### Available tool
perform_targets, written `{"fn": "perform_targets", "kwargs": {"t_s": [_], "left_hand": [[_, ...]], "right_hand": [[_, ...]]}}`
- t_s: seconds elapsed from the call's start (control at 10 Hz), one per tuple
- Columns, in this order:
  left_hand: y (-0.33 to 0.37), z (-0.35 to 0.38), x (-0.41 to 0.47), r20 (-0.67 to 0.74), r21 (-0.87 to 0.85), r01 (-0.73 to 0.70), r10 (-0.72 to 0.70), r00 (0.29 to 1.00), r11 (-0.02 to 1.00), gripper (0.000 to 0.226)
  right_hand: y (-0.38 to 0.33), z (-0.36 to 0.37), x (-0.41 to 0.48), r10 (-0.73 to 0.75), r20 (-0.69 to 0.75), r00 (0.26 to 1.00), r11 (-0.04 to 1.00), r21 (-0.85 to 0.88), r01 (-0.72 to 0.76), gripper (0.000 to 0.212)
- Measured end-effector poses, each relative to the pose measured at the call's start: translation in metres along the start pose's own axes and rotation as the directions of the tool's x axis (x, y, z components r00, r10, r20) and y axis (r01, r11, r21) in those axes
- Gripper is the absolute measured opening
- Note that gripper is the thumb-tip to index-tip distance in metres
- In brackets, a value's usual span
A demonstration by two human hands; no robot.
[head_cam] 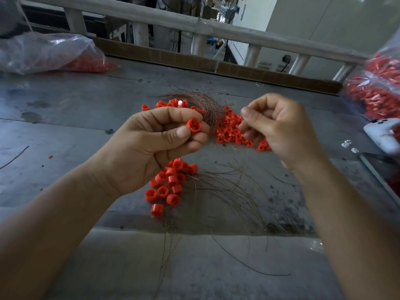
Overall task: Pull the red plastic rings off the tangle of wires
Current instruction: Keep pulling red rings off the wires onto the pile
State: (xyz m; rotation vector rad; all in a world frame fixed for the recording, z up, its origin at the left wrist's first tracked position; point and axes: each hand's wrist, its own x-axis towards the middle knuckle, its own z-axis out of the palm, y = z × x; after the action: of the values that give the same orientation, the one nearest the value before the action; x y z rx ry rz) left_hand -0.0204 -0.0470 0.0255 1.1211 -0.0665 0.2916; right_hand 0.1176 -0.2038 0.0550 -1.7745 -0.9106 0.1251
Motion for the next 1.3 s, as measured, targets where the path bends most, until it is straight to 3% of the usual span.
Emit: {"fn": "perform_targets", "kwargs": {"t_s": [0.1,0.3,0.5,0.6,0.8,1.1,1.3], "left_hand": [[0.000,0.000,0.000,-0.011,0.008,0.016,-0.016,1.000,1.000,0.022],[0.000,0.001,-0.001,-0.012,0.016,0.018,-0.018,1.000,1.000,0.022],[0.000,0.001,-0.001,-0.017,0.009,0.019,-0.019,1.000,1.000,0.022],[0.000,0.001,-0.001,-0.017,0.007,0.020,-0.020,1.000,1.000,0.022],[-0.001,0.001,-0.001,-0.018,0.020,0.028,-0.027,0.999,0.999,0.022],[0.000,0.000,-0.001,-0.004,0.021,0.025,-0.025,1.000,0.999,0.021],[0.000,-0.001,-0.002,0.010,0.025,0.021,-0.021,1.000,0.999,0.021]], "right_hand": [[0.019,-0.008,0.010,0.020,-0.112,0.993,0.969,-0.242,-0.047,0.015],[0.053,-0.003,0.019,0.078,-0.007,0.997,0.786,-0.615,-0.066,0.010],[0.067,-0.004,0.025,0.081,-0.015,0.997,0.740,-0.669,-0.070,0.031],[0.070,0.002,0.025,0.102,0.048,0.994,0.707,-0.707,-0.038,0.030],[0.068,0.000,0.024,0.082,0.033,0.996,0.729,-0.684,-0.037,0.008],[0.066,0.005,0.023,0.019,0.047,0.999,0.765,-0.644,0.016,0.019],[0.067,0.008,0.023,0.026,0.058,0.998,0.737,-0.676,0.021,0.002]]}}
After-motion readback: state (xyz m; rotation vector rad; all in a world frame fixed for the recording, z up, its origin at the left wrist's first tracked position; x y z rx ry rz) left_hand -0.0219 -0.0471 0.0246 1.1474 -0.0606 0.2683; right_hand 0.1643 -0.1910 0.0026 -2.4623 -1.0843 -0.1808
